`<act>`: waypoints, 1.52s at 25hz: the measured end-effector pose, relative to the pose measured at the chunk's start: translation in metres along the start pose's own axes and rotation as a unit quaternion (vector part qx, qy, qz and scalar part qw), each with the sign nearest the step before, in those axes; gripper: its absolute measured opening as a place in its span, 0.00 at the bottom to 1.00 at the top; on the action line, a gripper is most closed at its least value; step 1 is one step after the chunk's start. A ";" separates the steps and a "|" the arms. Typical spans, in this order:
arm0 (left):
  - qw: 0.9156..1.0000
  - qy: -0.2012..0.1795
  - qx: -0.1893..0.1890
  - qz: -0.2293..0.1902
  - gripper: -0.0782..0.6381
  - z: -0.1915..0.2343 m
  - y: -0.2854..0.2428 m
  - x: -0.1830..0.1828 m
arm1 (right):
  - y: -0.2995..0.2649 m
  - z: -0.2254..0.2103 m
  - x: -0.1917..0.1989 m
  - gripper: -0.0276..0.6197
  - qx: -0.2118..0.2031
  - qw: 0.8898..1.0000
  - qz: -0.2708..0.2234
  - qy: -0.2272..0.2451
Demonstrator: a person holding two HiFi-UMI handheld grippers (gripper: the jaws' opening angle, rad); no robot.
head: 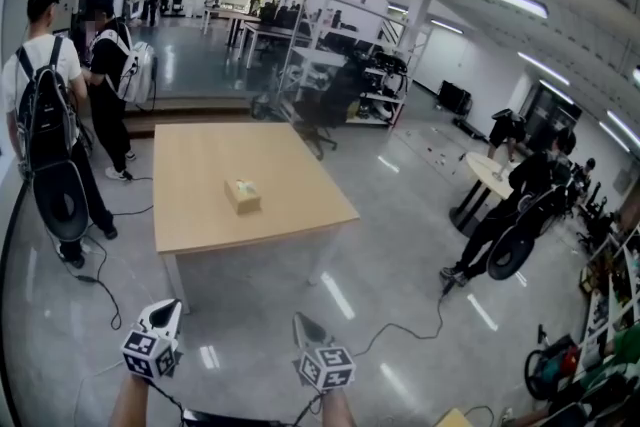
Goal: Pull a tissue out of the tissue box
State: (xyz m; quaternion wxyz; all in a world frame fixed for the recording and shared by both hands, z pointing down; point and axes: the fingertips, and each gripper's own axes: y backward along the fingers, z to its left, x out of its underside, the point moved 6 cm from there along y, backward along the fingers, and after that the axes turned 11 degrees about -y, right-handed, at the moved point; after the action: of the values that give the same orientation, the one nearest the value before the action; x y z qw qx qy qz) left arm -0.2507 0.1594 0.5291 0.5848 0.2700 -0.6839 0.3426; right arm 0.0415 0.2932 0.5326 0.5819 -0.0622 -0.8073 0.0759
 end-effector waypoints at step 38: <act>1.000 -0.006 0.018 0.004 0.12 0.031 -0.199 -0.023 | -0.151 -0.099 -0.046 0.05 -0.023 1.000 0.012 -0.012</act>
State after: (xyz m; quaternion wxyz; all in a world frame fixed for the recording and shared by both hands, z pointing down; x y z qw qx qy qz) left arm -0.1120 0.0110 0.5340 0.5748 0.2795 -0.6821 0.3553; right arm 0.1480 0.1413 0.5500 0.5696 -0.0839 -0.8150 0.0653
